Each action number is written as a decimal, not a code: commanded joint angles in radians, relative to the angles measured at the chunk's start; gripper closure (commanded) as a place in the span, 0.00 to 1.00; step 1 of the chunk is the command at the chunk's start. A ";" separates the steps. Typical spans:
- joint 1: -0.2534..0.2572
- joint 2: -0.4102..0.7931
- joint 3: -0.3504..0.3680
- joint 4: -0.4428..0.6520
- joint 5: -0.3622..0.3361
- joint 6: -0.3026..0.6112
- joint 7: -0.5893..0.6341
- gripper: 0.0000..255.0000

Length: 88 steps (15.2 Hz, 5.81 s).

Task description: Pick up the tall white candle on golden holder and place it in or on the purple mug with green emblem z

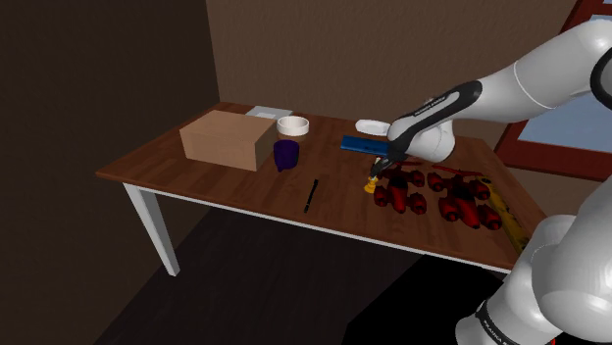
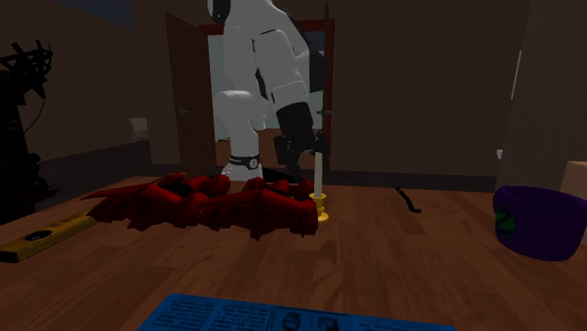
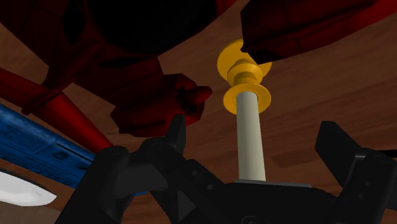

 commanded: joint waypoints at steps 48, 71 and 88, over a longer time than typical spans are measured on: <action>-0.122 -0.241 0.097 0.141 -0.387 -0.342 0.337 1.00; -0.007 0.295 0.219 0.807 -0.270 -0.490 0.546 1.00; -0.032 0.809 0.270 1.543 -0.227 -0.714 0.676 1.00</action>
